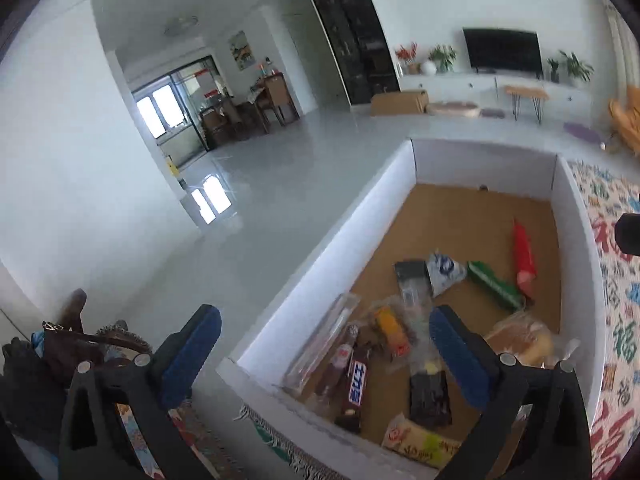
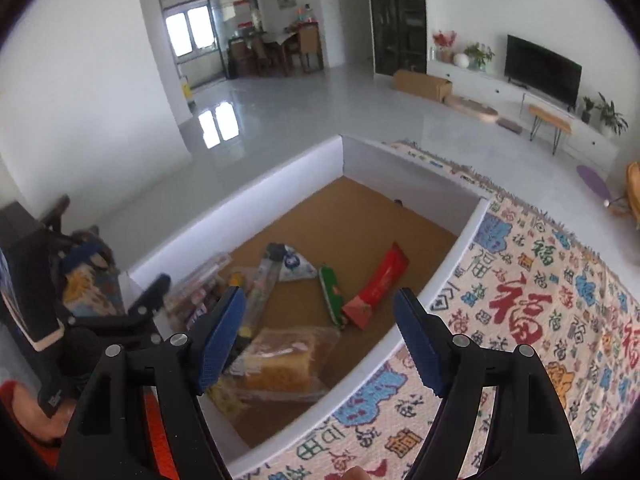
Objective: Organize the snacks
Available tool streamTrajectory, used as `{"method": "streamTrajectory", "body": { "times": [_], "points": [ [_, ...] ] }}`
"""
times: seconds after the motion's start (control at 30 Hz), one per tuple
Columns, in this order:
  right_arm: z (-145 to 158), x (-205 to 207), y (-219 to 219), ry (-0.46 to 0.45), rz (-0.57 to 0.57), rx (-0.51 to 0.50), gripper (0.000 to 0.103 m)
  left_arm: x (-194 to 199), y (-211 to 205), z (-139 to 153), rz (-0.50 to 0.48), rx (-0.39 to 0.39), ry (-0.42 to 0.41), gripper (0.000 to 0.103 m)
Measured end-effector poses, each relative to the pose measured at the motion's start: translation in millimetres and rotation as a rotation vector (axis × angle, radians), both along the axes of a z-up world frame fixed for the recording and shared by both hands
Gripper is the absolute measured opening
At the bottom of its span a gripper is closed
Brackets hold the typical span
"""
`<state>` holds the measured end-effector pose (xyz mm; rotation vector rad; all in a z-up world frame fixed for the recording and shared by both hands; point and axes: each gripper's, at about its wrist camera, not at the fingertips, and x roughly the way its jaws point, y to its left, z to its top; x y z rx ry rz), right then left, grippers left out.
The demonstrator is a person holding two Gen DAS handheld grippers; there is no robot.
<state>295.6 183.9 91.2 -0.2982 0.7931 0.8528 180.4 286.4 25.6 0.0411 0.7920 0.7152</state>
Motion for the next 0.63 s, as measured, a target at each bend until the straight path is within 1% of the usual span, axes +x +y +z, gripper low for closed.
{"method": "streamTrajectory", "body": {
  "times": [0.07, 0.2, 0.4, 0.57, 0.63],
  "points": [
    [-8.2, -2.7, -1.1, 0.005, -0.001, -0.025, 0.080, -2.0, -0.8, -2.3, -0.014, -0.042, -0.007, 0.103],
    [-16.7, -6.0, -3.8, 0.015, -0.003, -0.047, 0.080, -5.4, -0.1, -1.4, 0.012, -0.042, -0.041, 0.103],
    [-18.6, -11.8, -3.5, -0.001, -0.001, -0.067, 0.080, -4.5, -1.7, 0.1, 0.016, -0.046, -0.049, 0.103],
    [-19.2, -12.2, -3.3, -0.002, -0.001, -0.070, 0.080, -10.3, 0.5, 5.2, 0.009, -0.103, -0.058, 0.103],
    [-20.1, -13.1, -2.8, -0.003, 0.001, -0.072, 0.080, -11.5, -1.8, 6.3, 0.003, -0.101, -0.063, 0.103]
  ]
}}
